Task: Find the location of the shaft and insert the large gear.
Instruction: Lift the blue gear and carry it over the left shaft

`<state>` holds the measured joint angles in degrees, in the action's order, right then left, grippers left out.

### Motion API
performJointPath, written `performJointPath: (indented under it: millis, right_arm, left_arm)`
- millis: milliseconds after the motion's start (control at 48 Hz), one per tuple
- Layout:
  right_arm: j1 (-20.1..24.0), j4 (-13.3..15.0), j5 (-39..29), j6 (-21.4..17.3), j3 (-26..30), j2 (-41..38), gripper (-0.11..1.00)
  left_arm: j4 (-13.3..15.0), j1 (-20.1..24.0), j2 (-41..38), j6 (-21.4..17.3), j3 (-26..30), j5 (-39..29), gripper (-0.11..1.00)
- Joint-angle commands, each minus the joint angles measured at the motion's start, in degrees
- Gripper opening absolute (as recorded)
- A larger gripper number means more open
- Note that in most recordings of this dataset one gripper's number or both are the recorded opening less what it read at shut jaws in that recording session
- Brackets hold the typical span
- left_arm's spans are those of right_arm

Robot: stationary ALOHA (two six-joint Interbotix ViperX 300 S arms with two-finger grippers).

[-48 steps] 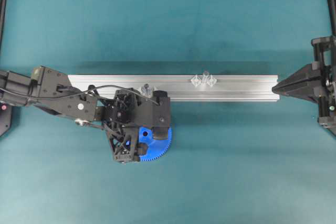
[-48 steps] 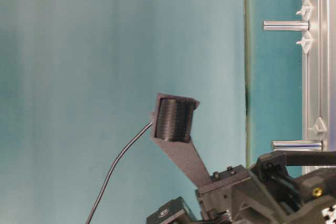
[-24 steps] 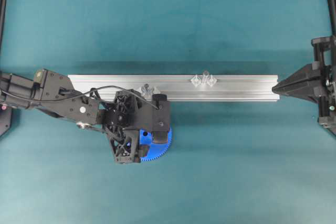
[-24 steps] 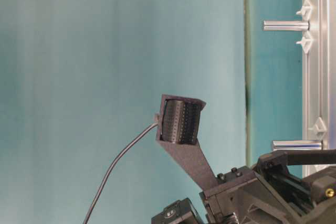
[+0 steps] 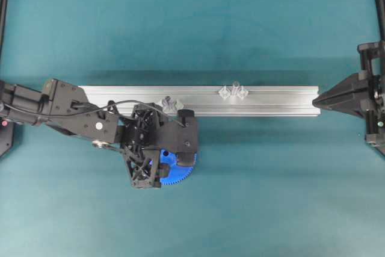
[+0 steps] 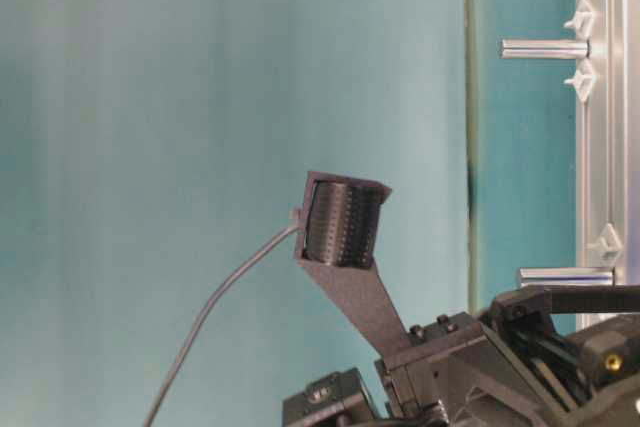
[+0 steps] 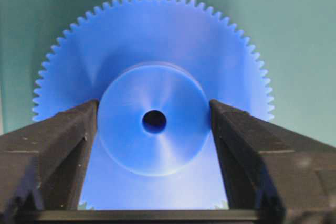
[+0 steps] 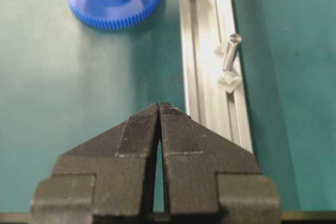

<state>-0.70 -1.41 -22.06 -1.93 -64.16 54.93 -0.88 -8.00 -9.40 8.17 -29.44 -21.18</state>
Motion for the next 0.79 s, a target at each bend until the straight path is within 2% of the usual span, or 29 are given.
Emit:
performJointPath:
  millis: [0, 167, 458, 770]
  right_arm:
    - [-0.1, -0.1, 0.4, -0.5, 0.4, 0.2, 0.05]
    - [-0.1, -0.1, 0.4, -0.5, -0.1, 1.3, 0.05]
    - [-0.1, 0.0, 0.3, -0.5, -0.5, 2.6, 0.05]
    - [-0.2, -0.1, 0.3, -0.5, -1.3, 5.2, 0.05]
  left_arm:
    - [-0.2, 0.0, 0.7, -0.1, 1.7, -0.8, 0.72]
    - [-0.2, 0.0, 0.9, -1.1, 3.9, -0.8, 0.72]
    - [-0.2, 0.6, 2.5, -6.0, 9.8, -1.1, 0.72]
    - [-0.3, 7.6, 3.9, -13.3, 16.8, -1.2, 0.72]
